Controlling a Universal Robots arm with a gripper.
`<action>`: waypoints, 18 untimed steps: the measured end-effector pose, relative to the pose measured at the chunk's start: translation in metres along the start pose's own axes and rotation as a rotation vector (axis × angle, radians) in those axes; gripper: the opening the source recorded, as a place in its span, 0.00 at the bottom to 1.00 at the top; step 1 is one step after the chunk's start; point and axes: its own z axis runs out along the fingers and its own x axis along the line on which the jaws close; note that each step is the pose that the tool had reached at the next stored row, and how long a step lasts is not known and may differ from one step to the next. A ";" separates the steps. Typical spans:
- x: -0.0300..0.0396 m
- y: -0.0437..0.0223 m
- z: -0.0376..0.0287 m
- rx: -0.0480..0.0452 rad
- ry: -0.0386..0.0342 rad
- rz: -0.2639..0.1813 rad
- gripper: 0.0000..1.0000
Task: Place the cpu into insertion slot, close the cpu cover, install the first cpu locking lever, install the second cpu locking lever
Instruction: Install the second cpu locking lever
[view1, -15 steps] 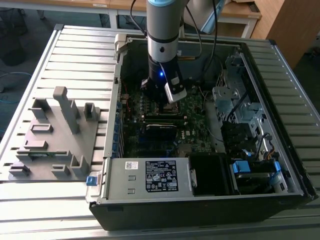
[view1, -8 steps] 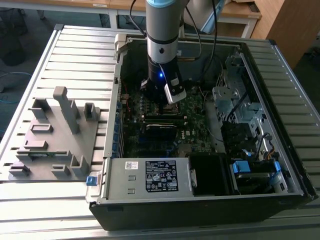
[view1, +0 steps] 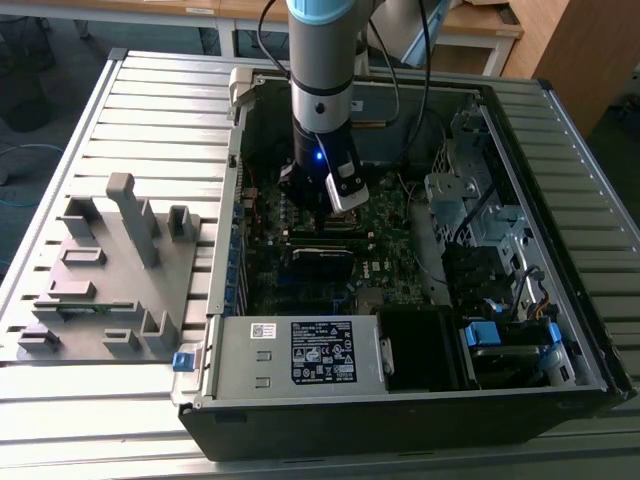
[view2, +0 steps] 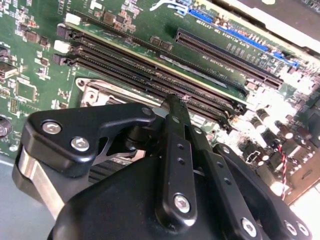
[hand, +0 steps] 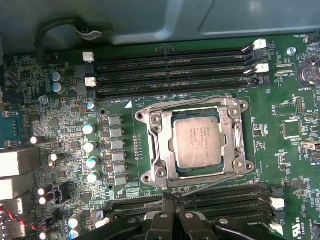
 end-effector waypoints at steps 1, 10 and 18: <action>0.0000 0.0000 0.0002 0.0001 0.0001 0.000 0.10; 0.0001 0.0000 0.0005 0.0000 0.0000 0.000 0.10; 0.0023 -0.0002 0.0008 -0.0003 -0.0002 0.000 0.10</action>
